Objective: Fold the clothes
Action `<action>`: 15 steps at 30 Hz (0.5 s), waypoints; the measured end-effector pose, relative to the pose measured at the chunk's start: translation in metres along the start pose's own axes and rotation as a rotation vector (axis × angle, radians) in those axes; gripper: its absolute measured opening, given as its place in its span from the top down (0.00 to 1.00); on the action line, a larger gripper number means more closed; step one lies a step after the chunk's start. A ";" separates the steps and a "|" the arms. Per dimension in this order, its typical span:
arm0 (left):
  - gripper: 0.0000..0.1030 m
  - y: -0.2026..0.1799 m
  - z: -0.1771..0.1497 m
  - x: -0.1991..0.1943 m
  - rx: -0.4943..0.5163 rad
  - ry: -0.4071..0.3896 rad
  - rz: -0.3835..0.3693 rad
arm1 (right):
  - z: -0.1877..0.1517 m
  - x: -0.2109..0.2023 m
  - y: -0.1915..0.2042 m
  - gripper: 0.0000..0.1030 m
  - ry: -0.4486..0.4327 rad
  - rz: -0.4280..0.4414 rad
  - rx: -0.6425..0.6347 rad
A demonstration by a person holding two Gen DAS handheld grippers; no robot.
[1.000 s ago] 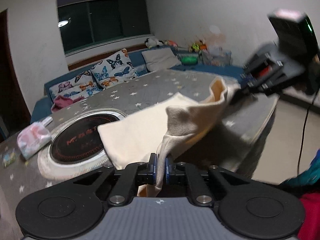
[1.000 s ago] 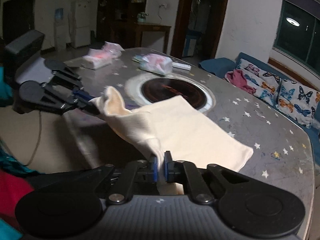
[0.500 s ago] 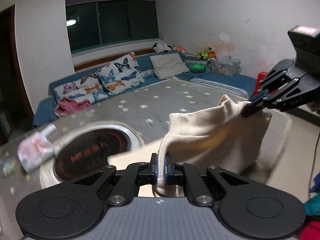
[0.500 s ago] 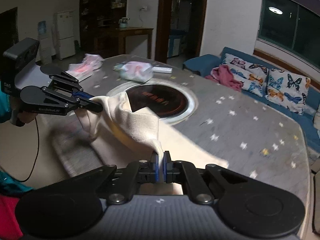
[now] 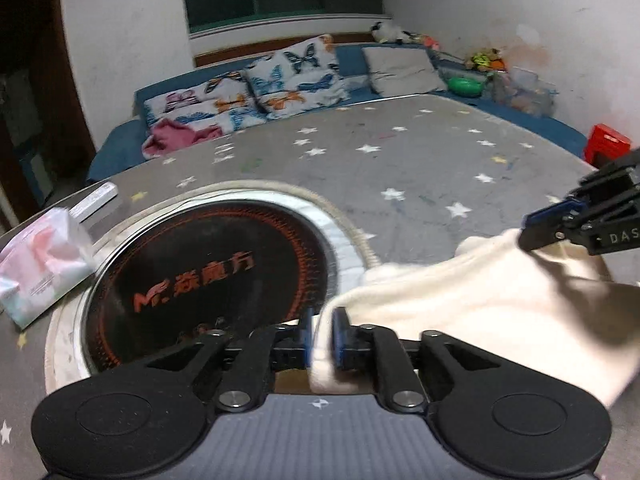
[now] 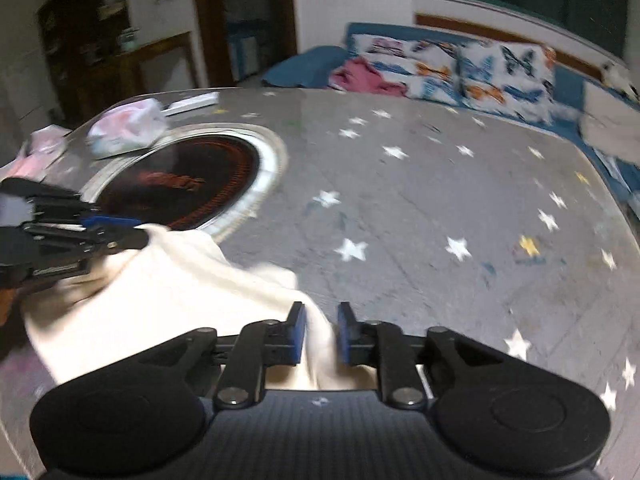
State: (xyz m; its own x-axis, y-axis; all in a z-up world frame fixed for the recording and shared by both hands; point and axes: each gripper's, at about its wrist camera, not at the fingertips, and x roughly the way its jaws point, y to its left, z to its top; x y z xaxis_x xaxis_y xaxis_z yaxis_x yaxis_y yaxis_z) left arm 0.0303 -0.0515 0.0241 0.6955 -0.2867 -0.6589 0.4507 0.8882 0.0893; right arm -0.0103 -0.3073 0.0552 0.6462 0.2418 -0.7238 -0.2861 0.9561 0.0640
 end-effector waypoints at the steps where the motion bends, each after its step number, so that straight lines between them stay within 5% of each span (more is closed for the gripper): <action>1: 0.73 0.003 0.000 -0.003 -0.012 -0.005 0.010 | -0.002 -0.001 -0.004 0.83 -0.004 -0.016 0.020; 4: 0.74 0.010 0.004 -0.017 -0.058 -0.031 0.008 | -0.003 -0.013 -0.005 0.82 -0.036 -0.052 0.040; 8: 0.75 0.001 0.011 -0.030 -0.069 -0.042 -0.040 | 0.003 -0.026 0.014 0.82 -0.053 0.042 0.000; 15: 0.75 -0.022 0.018 -0.007 -0.058 0.012 -0.112 | 0.015 0.014 0.039 0.83 0.022 0.105 -0.001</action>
State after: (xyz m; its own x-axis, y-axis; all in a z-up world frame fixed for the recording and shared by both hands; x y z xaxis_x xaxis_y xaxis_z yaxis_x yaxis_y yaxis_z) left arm 0.0255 -0.0750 0.0402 0.6356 -0.3811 -0.6714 0.4917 0.8703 -0.0285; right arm -0.0015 -0.2645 0.0582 0.5972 0.3369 -0.7279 -0.3517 0.9256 0.1397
